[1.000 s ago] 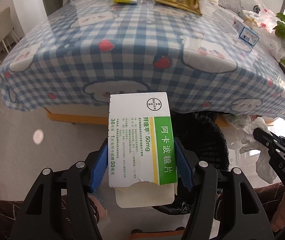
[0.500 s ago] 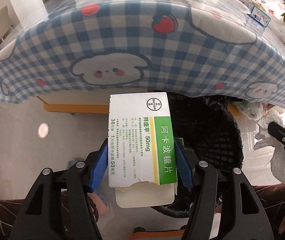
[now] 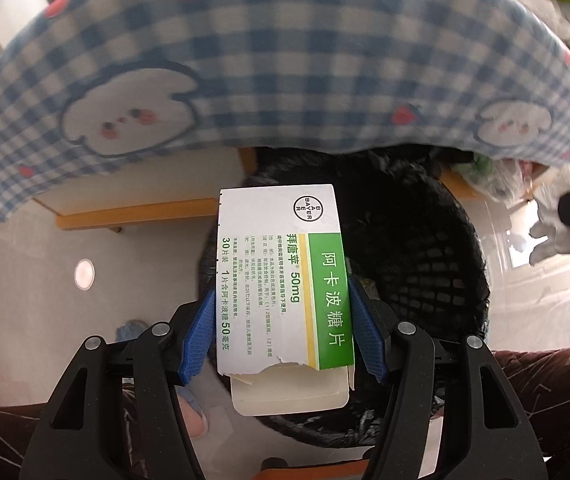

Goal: Collect trash
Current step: 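Open the left tool to drop the medicine box into the bin, then open the right tool to drop the white tissue into the bin, then raise both open tools back over the table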

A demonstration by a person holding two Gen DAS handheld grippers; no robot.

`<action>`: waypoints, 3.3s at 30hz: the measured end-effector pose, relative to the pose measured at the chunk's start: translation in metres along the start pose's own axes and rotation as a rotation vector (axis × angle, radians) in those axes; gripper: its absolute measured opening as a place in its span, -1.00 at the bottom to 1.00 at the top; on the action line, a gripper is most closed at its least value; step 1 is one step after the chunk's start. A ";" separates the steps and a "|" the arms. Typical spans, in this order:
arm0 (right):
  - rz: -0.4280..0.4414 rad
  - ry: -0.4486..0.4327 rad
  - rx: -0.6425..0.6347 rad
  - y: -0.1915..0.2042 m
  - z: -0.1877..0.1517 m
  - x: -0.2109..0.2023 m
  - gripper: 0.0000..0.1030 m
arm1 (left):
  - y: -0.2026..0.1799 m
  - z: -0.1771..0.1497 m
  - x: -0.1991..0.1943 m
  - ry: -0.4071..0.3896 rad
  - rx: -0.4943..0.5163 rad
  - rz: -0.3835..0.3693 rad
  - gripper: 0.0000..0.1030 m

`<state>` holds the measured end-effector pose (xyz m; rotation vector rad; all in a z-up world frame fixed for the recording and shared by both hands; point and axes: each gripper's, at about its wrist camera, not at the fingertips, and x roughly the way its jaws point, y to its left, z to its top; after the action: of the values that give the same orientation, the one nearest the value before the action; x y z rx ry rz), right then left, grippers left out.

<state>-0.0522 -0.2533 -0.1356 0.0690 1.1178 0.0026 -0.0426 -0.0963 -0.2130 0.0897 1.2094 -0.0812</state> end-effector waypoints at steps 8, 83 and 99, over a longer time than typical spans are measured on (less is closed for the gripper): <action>-0.021 0.004 0.005 -0.005 -0.002 0.005 -0.82 | -0.023 -0.008 0.021 0.033 0.033 -0.047 0.19; 0.044 0.025 -0.112 0.079 -0.006 0.053 0.45 | 0.085 -0.004 -0.016 -0.087 -0.149 0.055 0.88; -0.016 -0.092 -0.093 0.061 0.024 -0.029 0.83 | 0.088 0.018 -0.078 -0.129 -0.137 0.056 0.88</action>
<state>-0.0416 -0.1951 -0.0953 -0.0226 1.0251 0.0367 -0.0438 -0.0096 -0.1315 -0.0015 1.0798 0.0443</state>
